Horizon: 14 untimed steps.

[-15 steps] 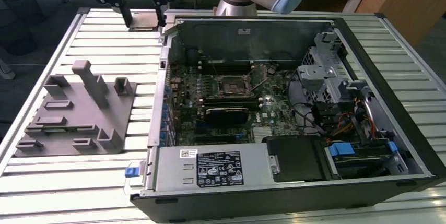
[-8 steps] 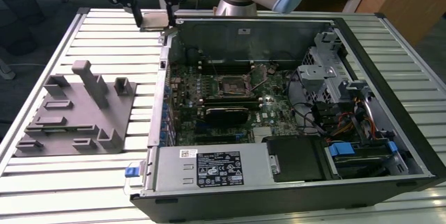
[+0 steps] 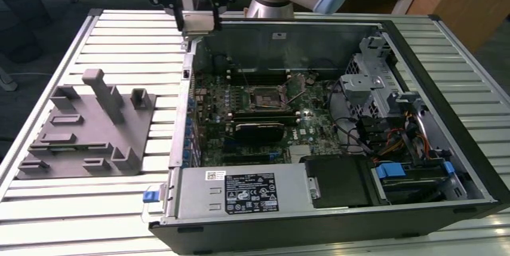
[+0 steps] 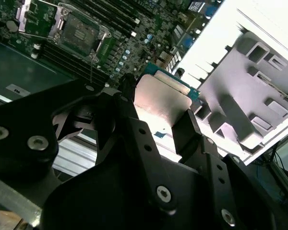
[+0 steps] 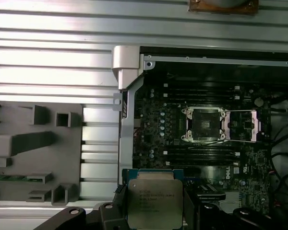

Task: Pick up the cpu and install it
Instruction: 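Pick up the cpu and move it towards the insertion slot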

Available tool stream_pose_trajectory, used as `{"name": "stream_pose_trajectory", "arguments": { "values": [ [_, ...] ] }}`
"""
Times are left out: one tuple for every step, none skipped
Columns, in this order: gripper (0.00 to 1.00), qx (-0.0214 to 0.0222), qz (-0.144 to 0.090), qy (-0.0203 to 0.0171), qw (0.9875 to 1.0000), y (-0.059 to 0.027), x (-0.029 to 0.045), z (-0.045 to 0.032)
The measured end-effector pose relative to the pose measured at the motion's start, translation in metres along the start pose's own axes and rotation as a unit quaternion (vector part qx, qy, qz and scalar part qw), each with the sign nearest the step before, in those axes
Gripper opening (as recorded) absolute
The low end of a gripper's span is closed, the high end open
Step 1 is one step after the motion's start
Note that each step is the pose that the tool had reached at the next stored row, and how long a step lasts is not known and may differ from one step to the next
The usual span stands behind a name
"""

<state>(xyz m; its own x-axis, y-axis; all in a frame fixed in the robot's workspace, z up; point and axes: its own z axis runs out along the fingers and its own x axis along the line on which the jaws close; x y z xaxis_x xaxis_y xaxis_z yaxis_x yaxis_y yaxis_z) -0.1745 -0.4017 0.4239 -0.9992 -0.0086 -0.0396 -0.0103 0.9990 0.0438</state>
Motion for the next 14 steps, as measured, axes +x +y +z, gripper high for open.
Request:
{"name": "stream_pose_trajectory", "arguments": {
  "values": [
    [0.55, 0.0, 0.0, 0.0002, 1.0, 0.0001, -0.0036, 0.0003],
    [0.55, 0.0, 0.0, 0.0004, 1.0, 0.0003, -0.0073, 0.0006],
    [0.55, -0.0001, 0.0, 0.0006, 1.0, 0.0005, -0.0108, 0.0009],
    [0.55, -0.0001, 0.0, 0.0008, 1.0, 0.0007, -0.0145, 0.0012],
    [0.55, -0.0001, 0.0, 0.001, 1.0, 0.0009, -0.0179, 0.0016],
    [0.55, -0.0001, 0.0, 0.0014, 1.0, 0.0012, -0.0216, 0.002],
    [0.55, 0.0, 0.0, 0.0019, 1.0, 0.0014, -0.0254, 0.0024],
    [0.55, 0.0, 0.0, 0.0026, 1.0, 0.0015, -0.0292, 0.003],
    [0.55, 0.0, 0.0, 0.0034, 1.0, 0.0016, -0.0329, 0.0039],
    [0.55, 0.0, 0.0, 0.0041, 1.0, 0.0017, -0.036, 0.0051],
    [0.55, -0.0001, 0.0, 0.0049, 1.0, 0.0018, -0.0384, 0.0069],
    [0.55, -0.0001, 0.0, 0.0057, 1.0, 0.0017, -0.041, 0.0089],
    [0.55, -0.0001, 0.0, 0.0067, 1.0, 0.0017, -0.044, 0.0109],
    [0.55, 0.0, 0.0, 0.0076, 1.0, 0.0016, -0.0467, 0.0128]
  ]
}}
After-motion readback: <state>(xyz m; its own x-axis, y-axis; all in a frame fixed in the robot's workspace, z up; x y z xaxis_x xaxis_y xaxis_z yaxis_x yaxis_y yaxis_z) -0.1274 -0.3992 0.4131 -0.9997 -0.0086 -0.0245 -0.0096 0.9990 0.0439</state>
